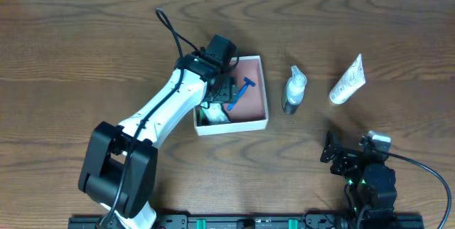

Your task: Pack container

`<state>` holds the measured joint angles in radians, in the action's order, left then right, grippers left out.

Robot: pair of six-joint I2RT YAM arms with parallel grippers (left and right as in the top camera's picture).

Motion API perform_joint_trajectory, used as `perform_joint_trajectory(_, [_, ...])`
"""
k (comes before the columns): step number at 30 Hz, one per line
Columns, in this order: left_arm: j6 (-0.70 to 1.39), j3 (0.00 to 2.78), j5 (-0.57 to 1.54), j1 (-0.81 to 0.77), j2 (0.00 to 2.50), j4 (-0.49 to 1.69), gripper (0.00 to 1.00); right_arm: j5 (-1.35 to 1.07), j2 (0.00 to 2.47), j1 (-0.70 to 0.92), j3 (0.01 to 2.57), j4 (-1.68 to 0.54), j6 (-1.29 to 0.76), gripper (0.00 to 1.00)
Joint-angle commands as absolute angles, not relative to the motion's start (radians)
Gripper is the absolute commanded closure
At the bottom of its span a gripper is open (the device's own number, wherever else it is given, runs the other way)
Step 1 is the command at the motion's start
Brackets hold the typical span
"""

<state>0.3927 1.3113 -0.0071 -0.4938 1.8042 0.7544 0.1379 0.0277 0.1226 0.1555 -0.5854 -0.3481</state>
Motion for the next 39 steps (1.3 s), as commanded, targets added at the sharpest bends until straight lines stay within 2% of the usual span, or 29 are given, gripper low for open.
perform_joint_trajectory(1, [0.391,1.327,-0.027,-0.490,1.774,0.764,0.02,0.142,0.020,0.112,0.153,-0.587,-0.355,0.01])
perform_joint_trajectory(7, [0.391,1.345,-0.027,-0.490,1.684,0.802,0.02,0.142,0.020,0.112,0.153,-0.587,-0.355,0.01])
perform_joint_trajectory(13, [0.390,1.403,-0.028,-0.490,1.473,0.824,0.02,0.142,0.020,0.112,0.153,-0.587,-0.355,0.01])
perform_joint_trajectory(18, [0.390,1.405,-0.225,-0.459,1.317,0.876,0.02,0.142,0.020,0.112,0.153,-0.587,-0.355,0.01])
perform_joint_trajectory(25, [0.348,1.405,-0.281,-0.208,1.261,1.051,0.02,0.142,0.020,0.112,0.153,-0.587,-0.355,0.01])
perform_joint_trajectory(31, [0.304,1.405,-0.271,0.007,1.287,1.065,0.02,0.142,0.020,0.112,0.153,-0.587,-0.355,0.01])
perform_joint_trajectory(39, [0.304,1.405,-0.271,0.102,1.321,1.065,0.02,0.142,0.020,0.112,0.153,-0.587,-0.355,0.01])
